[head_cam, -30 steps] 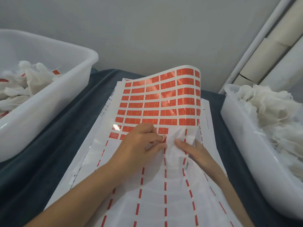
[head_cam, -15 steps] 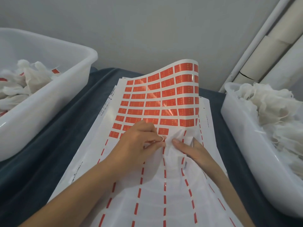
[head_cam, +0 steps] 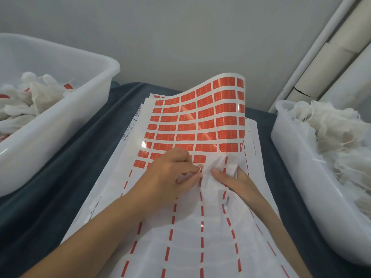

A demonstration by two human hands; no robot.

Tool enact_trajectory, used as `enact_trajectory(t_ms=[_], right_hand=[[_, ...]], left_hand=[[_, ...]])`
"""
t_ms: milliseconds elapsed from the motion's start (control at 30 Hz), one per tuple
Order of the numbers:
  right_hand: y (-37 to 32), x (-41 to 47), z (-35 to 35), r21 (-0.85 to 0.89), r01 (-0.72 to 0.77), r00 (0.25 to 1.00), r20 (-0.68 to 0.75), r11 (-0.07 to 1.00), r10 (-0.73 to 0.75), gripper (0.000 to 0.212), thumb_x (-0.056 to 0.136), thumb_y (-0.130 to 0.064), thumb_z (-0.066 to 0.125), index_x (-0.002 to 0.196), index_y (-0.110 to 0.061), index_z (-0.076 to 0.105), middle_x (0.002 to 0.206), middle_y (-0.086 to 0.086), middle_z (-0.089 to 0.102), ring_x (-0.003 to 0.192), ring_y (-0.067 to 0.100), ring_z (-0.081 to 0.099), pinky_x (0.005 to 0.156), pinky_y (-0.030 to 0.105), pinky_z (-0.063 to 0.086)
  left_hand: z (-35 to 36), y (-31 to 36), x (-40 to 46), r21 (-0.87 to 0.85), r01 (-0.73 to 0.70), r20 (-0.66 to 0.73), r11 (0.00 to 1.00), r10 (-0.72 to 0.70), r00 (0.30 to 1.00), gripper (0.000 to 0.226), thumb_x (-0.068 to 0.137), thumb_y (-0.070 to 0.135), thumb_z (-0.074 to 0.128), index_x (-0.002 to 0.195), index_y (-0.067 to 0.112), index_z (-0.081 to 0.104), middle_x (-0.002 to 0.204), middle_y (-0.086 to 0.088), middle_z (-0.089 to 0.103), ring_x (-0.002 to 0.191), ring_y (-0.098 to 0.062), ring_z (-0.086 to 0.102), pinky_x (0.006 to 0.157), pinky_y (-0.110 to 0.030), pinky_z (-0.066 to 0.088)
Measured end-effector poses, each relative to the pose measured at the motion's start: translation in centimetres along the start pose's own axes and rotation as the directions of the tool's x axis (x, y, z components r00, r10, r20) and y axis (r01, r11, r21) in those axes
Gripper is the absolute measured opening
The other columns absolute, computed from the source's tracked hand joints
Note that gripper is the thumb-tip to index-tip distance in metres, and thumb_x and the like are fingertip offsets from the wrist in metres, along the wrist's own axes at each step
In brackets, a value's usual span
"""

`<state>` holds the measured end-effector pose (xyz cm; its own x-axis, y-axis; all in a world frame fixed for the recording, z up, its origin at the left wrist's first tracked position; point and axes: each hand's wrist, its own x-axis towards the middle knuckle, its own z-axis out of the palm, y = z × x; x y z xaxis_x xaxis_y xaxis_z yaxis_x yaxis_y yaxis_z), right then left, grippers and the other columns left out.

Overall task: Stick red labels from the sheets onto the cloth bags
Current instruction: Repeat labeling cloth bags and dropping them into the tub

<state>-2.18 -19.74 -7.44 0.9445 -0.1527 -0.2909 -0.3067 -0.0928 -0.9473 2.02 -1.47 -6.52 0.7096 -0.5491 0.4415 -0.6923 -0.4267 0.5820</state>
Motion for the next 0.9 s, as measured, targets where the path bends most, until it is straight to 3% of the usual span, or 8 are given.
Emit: enact_trajectory(t_ms=[267, 367, 500, 567, 667, 767, 833, 900], right_hand=[[-0.2, -0.1, -0.2, -0.001, 0.023, 1.0, 0.002, 1.0, -0.023, 0.04, 0.065, -0.049, 0.063, 0.102, -0.044, 0.047, 0.077, -0.031, 0.067, 0.07, -0.008, 0.066, 0.047, 0.011, 0.048], [-0.4, -0.3, -0.2, -0.026, 0.046, 0.999, 0.004, 0.999, -0.046, 0.042, 0.066, -0.047, 0.063, 0.104, -0.044, 0.046, 0.082, -0.031, 0.067, 0.073, -0.005, 0.067, 0.049, 0.013, 0.05], [-0.3, -0.3, -0.5, -0.025, 0.089, 0.992, -0.085, 0.996, -0.091, 0.065, 0.068, -0.048, 0.072, 0.125, -0.045, 0.04, 0.118, -0.013, 0.063, 0.101, 0.017, 0.065, 0.085, 0.047, 0.055], [-0.1, -0.5, -0.5, -0.055, 0.128, 0.976, -0.171, 0.99, -0.136, 0.079, 0.065, -0.051, 0.076, 0.13, -0.045, 0.033, 0.125, -0.013, 0.058, 0.108, 0.021, 0.062, 0.089, 0.053, 0.051], [0.1, -0.6, -0.2, -0.23, 0.149, 0.944, -0.255, 0.962, -0.208, 0.098, 0.06, -0.054, 0.077, 0.138, -0.046, 0.018, 0.14, -0.014, 0.044, 0.123, 0.019, 0.051, 0.098, 0.053, 0.044], [-0.2, -0.4, -1.1, -0.555, -0.01, 0.84, -0.456, 0.832, -0.295, 0.118, 0.058, -0.057, 0.076, 0.143, -0.044, -0.005, 0.154, -0.012, 0.012, 0.139, 0.019, 0.025, 0.109, 0.048, 0.027], [-0.9, -0.9, -2.1, -0.648, 0.011, 0.754, -0.495, 0.761, -0.432, 0.101, 0.06, -0.058, 0.069, 0.144, -0.04, 0.015, 0.151, -0.011, 0.019, 0.133, 0.009, 0.03, 0.108, 0.039, 0.027], [-1.7, -2.0, -2.8, -0.53, 0.162, 0.775, -0.453, 0.832, -0.44, 0.057, 0.063, -0.062, 0.059, 0.115, -0.04, 0.056, 0.122, -0.015, 0.055, 0.098, -0.003, 0.057, 0.092, 0.03, 0.048]], left_hand=[[0.8, -0.5, -0.1, -0.043, 0.177, -0.088, 0.983, -0.18, 0.98, 0.004, 0.083, 0.029, 0.065, 0.087, 0.029, 0.066, 0.082, 0.033, 0.039, 0.083, 0.008, 0.047, 0.073, 0.003, 0.035], [1.2, -0.4, 0.0, -0.071, 0.253, -0.104, 0.965, -0.259, 0.96, 0.011, 0.083, 0.031, 0.064, 0.081, 0.035, 0.054, 0.082, 0.031, 0.041, 0.08, 0.006, 0.046, 0.069, 0.005, 0.034], [0.6, -0.4, 0.5, -0.162, 0.387, -0.207, 0.908, -0.415, 0.886, 0.018, 0.082, 0.032, 0.065, 0.074, 0.037, 0.05, 0.079, 0.026, 0.045, 0.074, -0.001, 0.05, 0.061, 0.0, 0.038], [-0.1, -0.1, 0.5, -0.229, 0.375, -0.325, 0.898, -0.434, 0.84, 0.018, 0.081, 0.037, 0.063, 0.071, 0.038, 0.048, 0.082, 0.026, 0.046, 0.075, -0.005, 0.052, 0.063, -0.002, 0.037], [-0.7, 0.5, 0.2, -0.126, 0.16, -0.512, 0.979, -0.202, 0.834, 0.008, 0.083, 0.032, 0.062, 0.08, 0.026, 0.057, 0.087, 0.019, 0.05, 0.071, -0.006, 0.052, 0.072, -0.003, 0.044], [-0.1, 0.8, -0.2, 0.023, -0.027, -0.515, 0.999, 0.035, 0.857, 0.017, 0.079, 0.025, 0.063, 0.082, 0.008, 0.068, 0.091, 0.01, 0.051, 0.081, -0.001, 0.048, 0.081, -0.001, 0.039], [0.1, 1.1, -0.3, 0.032, -0.084, -0.49, 0.996, 0.089, 0.867, 0.023, 0.079, 0.027, 0.061, 0.081, 0.006, 0.07, 0.087, 0.009, 0.053, 0.085, 0.002, 0.045, 0.079, -0.002, 0.04], [0.2, 1.3, -0.4, 0.062, -0.148, -0.462, 0.987, 0.16, 0.872, 0.025, 0.08, 0.029, 0.063, 0.079, 0.006, 0.071, 0.082, 0.004, 0.059, 0.083, 0.001, 0.045, 0.076, -0.003, 0.04]])
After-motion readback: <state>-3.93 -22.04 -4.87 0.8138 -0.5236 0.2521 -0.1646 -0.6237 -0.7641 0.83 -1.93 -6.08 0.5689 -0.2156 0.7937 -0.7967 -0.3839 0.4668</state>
